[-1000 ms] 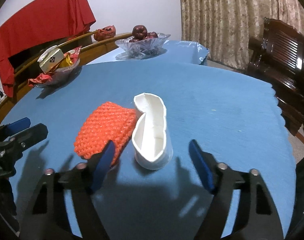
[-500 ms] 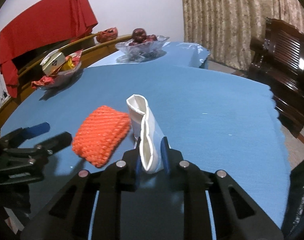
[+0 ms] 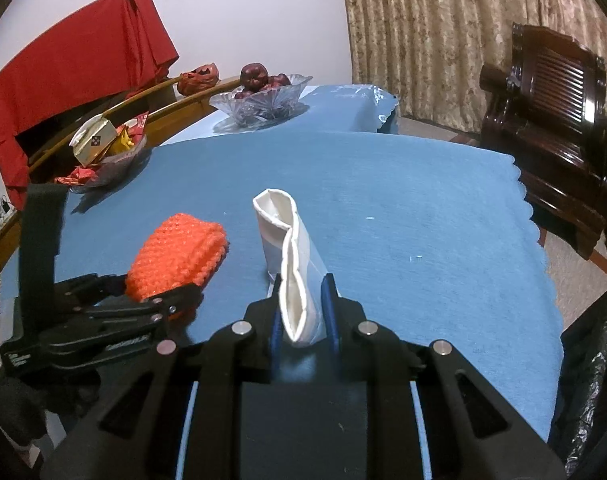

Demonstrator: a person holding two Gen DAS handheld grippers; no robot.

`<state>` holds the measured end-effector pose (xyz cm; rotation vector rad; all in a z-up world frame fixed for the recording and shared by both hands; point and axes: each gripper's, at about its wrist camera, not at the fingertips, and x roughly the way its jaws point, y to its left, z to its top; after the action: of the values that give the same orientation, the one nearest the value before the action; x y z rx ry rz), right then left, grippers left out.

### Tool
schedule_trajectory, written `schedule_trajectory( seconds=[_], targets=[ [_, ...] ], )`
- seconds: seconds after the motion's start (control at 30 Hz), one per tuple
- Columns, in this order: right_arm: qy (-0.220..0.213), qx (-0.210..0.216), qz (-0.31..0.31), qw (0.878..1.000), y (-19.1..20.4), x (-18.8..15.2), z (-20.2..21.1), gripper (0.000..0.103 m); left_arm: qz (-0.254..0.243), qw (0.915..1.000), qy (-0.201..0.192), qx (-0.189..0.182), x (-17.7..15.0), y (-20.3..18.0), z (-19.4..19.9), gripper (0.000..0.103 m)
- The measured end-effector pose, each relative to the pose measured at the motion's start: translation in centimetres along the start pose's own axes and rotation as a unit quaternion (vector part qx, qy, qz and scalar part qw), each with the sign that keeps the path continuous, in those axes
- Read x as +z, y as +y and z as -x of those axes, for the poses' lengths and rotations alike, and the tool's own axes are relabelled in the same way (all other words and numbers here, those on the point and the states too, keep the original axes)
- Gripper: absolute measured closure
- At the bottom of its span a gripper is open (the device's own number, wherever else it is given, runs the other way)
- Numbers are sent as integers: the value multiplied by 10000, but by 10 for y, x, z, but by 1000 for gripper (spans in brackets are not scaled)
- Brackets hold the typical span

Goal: Collect trash
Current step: 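Grasp the orange foam mesh sleeve with the left tool while the right tool holds the cup, then carry the orange mesh and paper cup over the bin with both tools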

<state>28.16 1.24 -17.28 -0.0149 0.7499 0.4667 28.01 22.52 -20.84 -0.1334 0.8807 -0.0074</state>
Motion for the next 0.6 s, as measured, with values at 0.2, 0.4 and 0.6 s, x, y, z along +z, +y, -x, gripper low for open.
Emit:
schedule_trajectory(
  seconds=[0.2, 0.4, 0.6],
  targets=[
    [-46, 24, -21, 10000, 2, 1, 7, 86, 18, 9998, -211, -28, 3, -4, 13, 66],
    [-158, 46, -42, 9999, 2, 4, 19, 85, -53, 9988, -484, -96, 10, -13, 38, 77],
    [-310, 65, -55, 9995, 4, 10, 40, 86, -134, 9973, -714, -135, 15, -24, 67, 78]
  ],
)
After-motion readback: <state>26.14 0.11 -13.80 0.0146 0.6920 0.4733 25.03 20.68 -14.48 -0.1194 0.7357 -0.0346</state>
